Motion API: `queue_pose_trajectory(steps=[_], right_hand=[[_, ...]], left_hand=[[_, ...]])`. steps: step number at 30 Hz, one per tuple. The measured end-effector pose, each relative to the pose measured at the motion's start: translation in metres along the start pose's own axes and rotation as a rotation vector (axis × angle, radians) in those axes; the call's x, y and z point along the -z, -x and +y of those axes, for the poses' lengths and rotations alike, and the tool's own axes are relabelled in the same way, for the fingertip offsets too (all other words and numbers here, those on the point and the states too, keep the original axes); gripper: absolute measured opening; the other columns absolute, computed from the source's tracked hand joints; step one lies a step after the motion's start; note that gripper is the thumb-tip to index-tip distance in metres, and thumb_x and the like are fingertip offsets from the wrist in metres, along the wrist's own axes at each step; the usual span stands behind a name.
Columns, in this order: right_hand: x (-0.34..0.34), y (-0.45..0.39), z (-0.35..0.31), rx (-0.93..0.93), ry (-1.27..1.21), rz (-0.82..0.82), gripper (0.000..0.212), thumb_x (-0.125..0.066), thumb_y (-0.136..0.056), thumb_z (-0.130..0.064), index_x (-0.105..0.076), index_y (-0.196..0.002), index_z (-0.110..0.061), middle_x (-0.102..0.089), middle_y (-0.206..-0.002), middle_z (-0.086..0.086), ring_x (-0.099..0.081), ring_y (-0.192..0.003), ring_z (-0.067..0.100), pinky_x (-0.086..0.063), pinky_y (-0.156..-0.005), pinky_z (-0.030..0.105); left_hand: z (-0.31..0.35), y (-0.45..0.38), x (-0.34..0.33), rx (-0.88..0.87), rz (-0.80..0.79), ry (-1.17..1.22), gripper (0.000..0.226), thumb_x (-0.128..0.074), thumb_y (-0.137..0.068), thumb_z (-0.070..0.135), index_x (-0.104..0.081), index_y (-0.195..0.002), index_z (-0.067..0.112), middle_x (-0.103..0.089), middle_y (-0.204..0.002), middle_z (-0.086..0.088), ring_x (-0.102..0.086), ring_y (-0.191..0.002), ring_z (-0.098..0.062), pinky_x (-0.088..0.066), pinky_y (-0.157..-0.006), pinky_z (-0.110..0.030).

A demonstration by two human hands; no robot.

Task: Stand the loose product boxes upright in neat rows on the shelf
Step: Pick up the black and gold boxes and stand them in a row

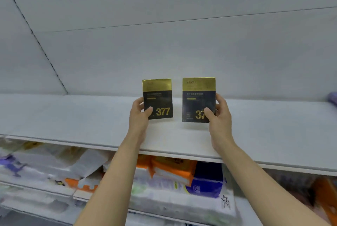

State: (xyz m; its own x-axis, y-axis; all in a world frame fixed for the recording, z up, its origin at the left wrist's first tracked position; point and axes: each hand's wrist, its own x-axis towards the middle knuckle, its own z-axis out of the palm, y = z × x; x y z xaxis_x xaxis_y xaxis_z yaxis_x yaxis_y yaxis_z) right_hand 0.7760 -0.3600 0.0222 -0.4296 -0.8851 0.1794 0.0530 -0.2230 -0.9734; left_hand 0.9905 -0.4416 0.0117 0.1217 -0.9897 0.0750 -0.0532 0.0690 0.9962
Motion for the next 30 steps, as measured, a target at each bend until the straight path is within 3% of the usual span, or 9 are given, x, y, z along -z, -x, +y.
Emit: queue_pose_trajectory(steps=[6,8,11,15,18,21,24,26,30], right_hand=[[-0.04,-0.003,0.006,0.002,0.013,0.105,0.051,-0.049,-0.098,-0.001,-0.046,-0.136,-0.034,-0.065,-0.112,-0.005,-0.064,-0.103,0.009,-0.054,-0.075,0.018],[-0.048,-0.003,0.01,-0.008,0.015,0.14,0.052,-0.048,-0.097,0.0,-0.046,-0.136,-0.034,-0.064,-0.112,-0.003,-0.063,-0.103,0.01,-0.054,-0.072,0.015],[-0.065,-0.007,0.014,-0.011,0.04,0.148,0.051,-0.05,-0.097,-0.001,-0.046,-0.136,-0.033,-0.064,-0.112,-0.003,-0.062,-0.103,0.012,-0.052,-0.068,0.012],[-0.096,-0.022,0.022,-0.01,0.04,0.13,0.051,-0.05,-0.095,0.002,-0.048,-0.133,-0.032,-0.064,-0.11,0.003,-0.063,-0.098,0.013,-0.052,-0.068,0.015],[-0.121,-0.033,0.027,0.012,0.029,0.111,0.052,-0.05,-0.093,0.003,-0.049,-0.131,-0.033,-0.063,-0.109,0.003,-0.064,-0.096,0.016,-0.055,-0.074,0.022],[-0.143,-0.046,0.034,-0.014,0.068,0.119,0.051,-0.049,-0.091,0.005,-0.049,-0.13,-0.029,-0.063,-0.107,-0.001,-0.063,-0.093,0.014,-0.053,-0.074,0.019],[-0.16,-0.062,0.047,0.032,0.208,0.168,0.053,-0.048,-0.087,0.003,-0.051,-0.131,-0.027,-0.053,-0.12,0.005,-0.056,-0.106,0.016,-0.05,-0.091,0.027],[-0.166,-0.069,0.049,0.017,0.339,0.193,0.053,-0.049,-0.089,0.001,-0.048,-0.135,-0.024,-0.047,-0.125,0.003,-0.051,-0.108,0.014,-0.043,-0.091,0.023],[-0.173,-0.077,0.051,0.021,0.404,0.157,0.048,-0.048,-0.09,0.001,-0.051,-0.131,-0.022,-0.064,-0.117,0.0,-0.059,-0.105,0.019,-0.049,-0.086,0.03]], left_hand=[[-0.004,-0.069,-0.003,0.049,-0.177,-0.02,0.037,-0.053,-0.097,0.002,-0.048,-0.129,0.021,-0.063,-0.127,-0.006,-0.063,-0.112,-0.023,-0.053,-0.095,-0.039],[-0.006,-0.086,-0.008,0.056,-0.21,-0.016,0.038,-0.053,-0.097,0.002,-0.047,-0.132,0.017,-0.062,-0.128,-0.007,-0.062,-0.113,-0.023,-0.054,-0.09,-0.035],[-0.007,-0.103,-0.014,0.046,-0.19,-0.07,0.038,-0.054,-0.098,0.003,-0.046,-0.133,0.014,-0.062,-0.124,-0.004,-0.06,-0.11,-0.019,-0.048,-0.074,-0.018],[-0.009,-0.117,-0.012,-0.02,-0.163,-0.156,0.038,-0.059,-0.096,0.006,-0.05,-0.132,0.014,-0.063,-0.123,-0.002,-0.059,-0.105,-0.014,-0.042,-0.069,-0.01],[-0.011,-0.125,-0.007,-0.067,-0.19,-0.263,0.037,-0.057,-0.098,0.014,-0.052,-0.135,0.014,-0.063,-0.127,-0.002,-0.061,-0.11,-0.018,-0.048,-0.085,-0.021],[-0.008,-0.123,-0.001,-0.092,-0.212,-0.311,0.034,-0.039,-0.105,0.027,-0.051,-0.137,0.023,-0.059,-0.134,0.002,-0.055,-0.121,-0.021,-0.045,-0.103,-0.037],[-0.008,-0.111,0.004,-0.269,-0.32,-0.402,0.024,-0.032,-0.106,0.031,-0.053,-0.11,0.044,-0.062,-0.11,0.019,-0.058,-0.107,-0.012,-0.046,-0.085,-0.026],[-0.008,-0.105,0.007,-0.307,-0.394,-0.416,0.026,-0.037,-0.104,0.029,-0.048,-0.124,0.04,-0.065,-0.112,0.016,-0.06,-0.104,-0.007,-0.044,-0.078,-0.023],[-0.005,-0.107,0.01,-0.276,-0.425,-0.397,0.043,-0.039,-0.101,0.011,-0.038,-0.14,0.03,-0.062,-0.121,0.008,-0.061,-0.105,-0.013,-0.044,-0.076,-0.022]])
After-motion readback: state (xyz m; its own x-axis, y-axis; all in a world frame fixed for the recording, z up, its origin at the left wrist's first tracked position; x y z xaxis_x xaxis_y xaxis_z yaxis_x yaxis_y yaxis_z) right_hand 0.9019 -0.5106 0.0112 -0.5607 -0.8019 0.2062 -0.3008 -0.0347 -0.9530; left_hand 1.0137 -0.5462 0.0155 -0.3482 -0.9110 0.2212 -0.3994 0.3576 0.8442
